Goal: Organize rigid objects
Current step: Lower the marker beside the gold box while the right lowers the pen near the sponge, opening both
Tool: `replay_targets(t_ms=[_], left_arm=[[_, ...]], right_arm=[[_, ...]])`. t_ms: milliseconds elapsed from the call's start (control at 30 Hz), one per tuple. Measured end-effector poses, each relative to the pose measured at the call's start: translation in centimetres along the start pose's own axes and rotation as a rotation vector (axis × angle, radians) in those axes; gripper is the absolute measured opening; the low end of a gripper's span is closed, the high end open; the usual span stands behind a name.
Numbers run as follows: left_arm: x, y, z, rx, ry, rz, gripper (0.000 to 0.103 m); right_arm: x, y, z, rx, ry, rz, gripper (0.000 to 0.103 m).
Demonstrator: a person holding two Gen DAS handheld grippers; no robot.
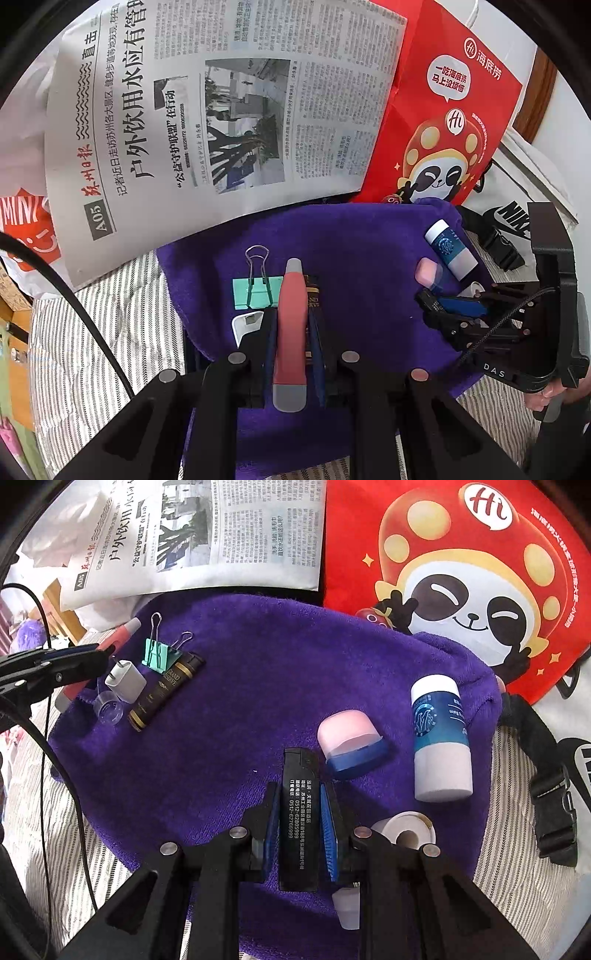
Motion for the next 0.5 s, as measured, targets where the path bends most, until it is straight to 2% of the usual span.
replay_targets(t_ms=[267, 367, 500], left_arm=[[-0.6, -0.4, -0.3, -0.006, -0.015, 0.022, 0.017], [-1.3, -0.9, -0.4, -0.010, -0.020, 0.044, 0.017], [-1.9, -1.6, -0.8, -0.024, -0.027, 0.063, 0.017]], right_arm=[[0.8, 0.0, -0.2, 0.001, 0.021, 0.008, 0.029], [2.1, 0.4, -0.3, 0.006, 0.016, -0.022, 0.030], [3.9, 0.7, -1.3, -0.009, -0.004, -0.069, 0.047]])
Point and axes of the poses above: each gripper's, at about its wrist camera, not at the fingertips, and x roughly against the way its jaws point, z to its left, y to its top, the point moved 10 cm from there along -x, roughly the way its jaws point, and after that the axes turned 13 degrees about x, right-handed, at the moved point
